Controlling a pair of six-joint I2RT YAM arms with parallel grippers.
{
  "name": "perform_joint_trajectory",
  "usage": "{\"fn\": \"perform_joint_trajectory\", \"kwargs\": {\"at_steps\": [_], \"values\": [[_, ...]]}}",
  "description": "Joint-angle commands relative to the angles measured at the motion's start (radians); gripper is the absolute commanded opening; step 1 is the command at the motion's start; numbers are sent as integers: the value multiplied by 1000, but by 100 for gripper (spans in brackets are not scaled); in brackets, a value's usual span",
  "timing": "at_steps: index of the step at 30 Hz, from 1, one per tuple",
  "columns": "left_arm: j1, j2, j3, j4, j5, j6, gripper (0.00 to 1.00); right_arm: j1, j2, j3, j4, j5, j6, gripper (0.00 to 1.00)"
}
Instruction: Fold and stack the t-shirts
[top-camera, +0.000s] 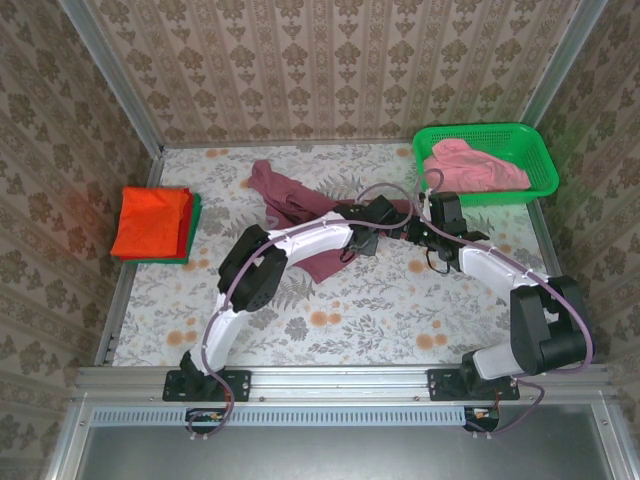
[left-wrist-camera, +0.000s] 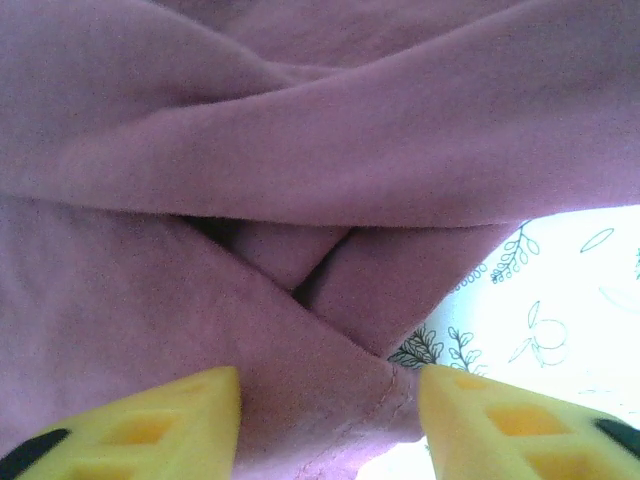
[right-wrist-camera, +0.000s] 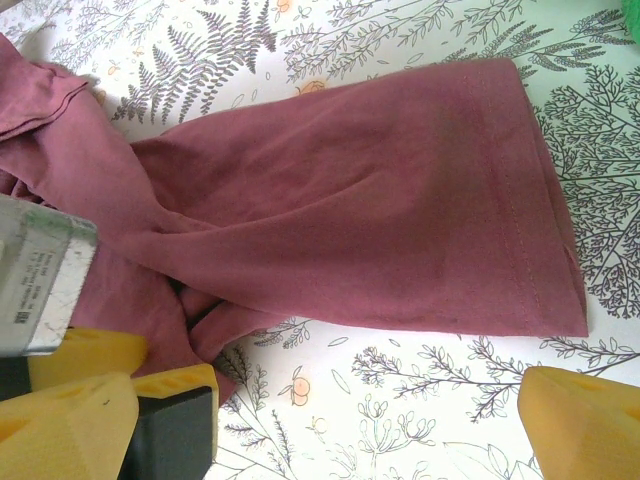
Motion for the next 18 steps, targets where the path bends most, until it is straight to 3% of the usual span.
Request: {"fn": "perform_joint_trajectory", "kwargs": {"at_steps": [1, 4, 6, 10, 18], "values": [[-7, 10, 32, -46, -21, 5, 40, -5, -7, -11, 6, -12, 9, 99], [-10, 10, 22, -41, -19, 6, 28, -4, -2, -10, 10, -16, 11, 99], [-9, 11, 19, -41, -19, 7, 25, -4, -1, -9, 11, -19, 14, 99], [-10, 13, 16, -41, -22, 1, 39, -4, -4, -7, 12, -25, 18, 99], [-9, 34, 22, -20, 5, 0, 32, -5, -8, -7, 8, -27, 18, 99]]}}
